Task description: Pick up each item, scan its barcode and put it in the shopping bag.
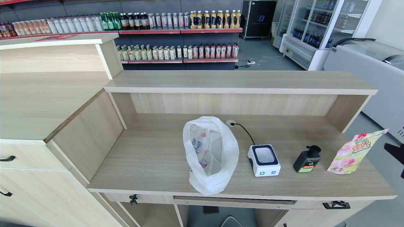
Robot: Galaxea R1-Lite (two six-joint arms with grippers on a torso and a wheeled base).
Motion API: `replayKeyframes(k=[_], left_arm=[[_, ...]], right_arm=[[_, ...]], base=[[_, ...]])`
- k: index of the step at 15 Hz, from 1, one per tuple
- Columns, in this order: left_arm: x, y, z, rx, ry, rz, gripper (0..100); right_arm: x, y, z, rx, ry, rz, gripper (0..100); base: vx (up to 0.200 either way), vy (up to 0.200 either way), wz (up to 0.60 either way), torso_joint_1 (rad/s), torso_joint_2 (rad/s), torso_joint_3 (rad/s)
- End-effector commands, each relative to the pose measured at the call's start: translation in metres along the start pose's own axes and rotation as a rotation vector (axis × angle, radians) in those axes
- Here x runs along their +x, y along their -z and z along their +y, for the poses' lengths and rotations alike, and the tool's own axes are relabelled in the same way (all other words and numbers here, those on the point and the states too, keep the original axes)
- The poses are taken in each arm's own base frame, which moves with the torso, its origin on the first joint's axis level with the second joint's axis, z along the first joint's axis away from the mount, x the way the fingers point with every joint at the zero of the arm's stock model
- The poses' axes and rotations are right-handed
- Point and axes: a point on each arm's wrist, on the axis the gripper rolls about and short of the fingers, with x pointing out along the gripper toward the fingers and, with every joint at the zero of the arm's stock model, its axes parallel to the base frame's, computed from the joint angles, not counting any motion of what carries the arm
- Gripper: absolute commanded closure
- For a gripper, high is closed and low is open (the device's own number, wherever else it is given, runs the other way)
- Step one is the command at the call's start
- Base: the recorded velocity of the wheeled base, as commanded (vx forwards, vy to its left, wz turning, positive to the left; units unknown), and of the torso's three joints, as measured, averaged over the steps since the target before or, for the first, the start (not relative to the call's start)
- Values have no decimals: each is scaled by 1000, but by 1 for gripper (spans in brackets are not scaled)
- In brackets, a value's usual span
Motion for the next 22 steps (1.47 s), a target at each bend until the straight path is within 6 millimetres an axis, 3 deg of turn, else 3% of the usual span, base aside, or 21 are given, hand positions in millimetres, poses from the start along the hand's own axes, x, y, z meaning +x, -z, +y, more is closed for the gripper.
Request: replayKeyframes(k=[1,2,6,14,22], left_arm=[[0,0,0,0,0,-1,0],[0,0,0,0,0,-1,0],[0,0,0,0,0,-1,0],[0,0,0,0,0,-1,0],[0,0,0,0,0,-1,0]], right_arm=[[98,32,-13,-65,-69,167,0],[119,47,-16,-108,-123,169,0],[170,91,-30,-361,-265,144,0],[190,141,-46,-539,-388,166,0],[237,151,-42,-598,-494,62,0]], base=[[0,0,0,0,0,0],[0,0,0,0,0,0],[0,0,0,0,0,0],[0,0,0,0,0,0],[0,0,0,0,0,0]])
